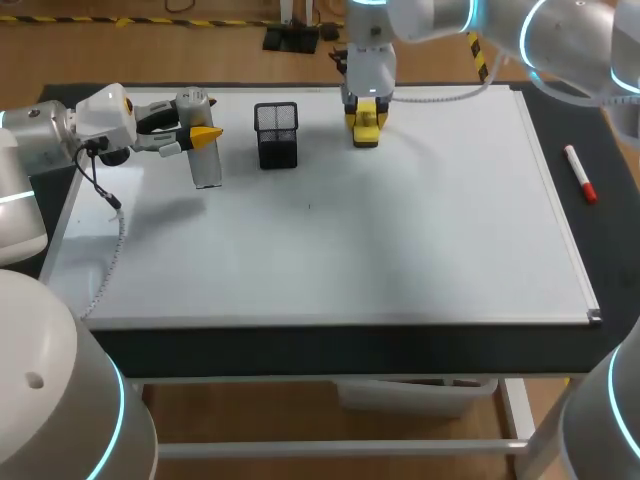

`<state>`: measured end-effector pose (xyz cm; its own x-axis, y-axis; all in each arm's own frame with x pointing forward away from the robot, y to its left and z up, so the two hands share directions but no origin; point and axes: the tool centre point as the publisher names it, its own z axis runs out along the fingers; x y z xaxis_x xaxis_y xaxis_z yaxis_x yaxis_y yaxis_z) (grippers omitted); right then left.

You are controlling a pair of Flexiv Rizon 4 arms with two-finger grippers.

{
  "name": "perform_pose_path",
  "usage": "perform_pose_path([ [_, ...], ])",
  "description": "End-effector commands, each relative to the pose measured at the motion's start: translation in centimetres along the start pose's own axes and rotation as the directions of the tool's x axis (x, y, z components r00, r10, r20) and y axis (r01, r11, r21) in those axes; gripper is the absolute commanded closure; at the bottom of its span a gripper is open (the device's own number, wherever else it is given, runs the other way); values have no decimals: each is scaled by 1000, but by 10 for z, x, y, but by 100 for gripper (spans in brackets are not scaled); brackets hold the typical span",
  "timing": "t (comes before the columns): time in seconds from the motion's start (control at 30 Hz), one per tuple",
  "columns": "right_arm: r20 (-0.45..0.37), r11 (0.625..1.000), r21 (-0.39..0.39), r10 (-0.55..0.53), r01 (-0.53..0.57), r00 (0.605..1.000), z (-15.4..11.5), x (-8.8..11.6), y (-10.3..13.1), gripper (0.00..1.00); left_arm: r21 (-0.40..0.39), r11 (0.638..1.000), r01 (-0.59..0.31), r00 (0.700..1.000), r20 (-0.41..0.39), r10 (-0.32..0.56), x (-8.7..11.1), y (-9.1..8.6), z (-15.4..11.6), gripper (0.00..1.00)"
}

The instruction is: Pick up the inspection probe, press it on each red-marked spot on the whiteboard one by one, put down the probe, pick up the eraser, and wipe off all the red marks.

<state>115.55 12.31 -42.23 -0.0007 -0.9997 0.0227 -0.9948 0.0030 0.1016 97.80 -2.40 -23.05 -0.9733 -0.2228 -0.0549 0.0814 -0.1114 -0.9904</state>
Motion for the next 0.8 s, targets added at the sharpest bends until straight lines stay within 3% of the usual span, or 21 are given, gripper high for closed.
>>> perform_pose_path([
  [0.03, -5, 1000, 5, 11, -11, 1000, -5, 4, 2, 0, 0, 1000, -1, 1000, 1, 1, 0, -1, 0, 100],
  [0.43, 61, 982, 26, 183, -185, 981, -18, 32, 17, 0, 0, 1000, -1, 1000, 1, 1, 0, -1, 0, 100],
  [0.8, 234, 878, -13, 468, -478, 852, -47, 68, 35, 0, 0, 1000, -1, 1000, 1, 1, 0, -1, 0, 100],
])
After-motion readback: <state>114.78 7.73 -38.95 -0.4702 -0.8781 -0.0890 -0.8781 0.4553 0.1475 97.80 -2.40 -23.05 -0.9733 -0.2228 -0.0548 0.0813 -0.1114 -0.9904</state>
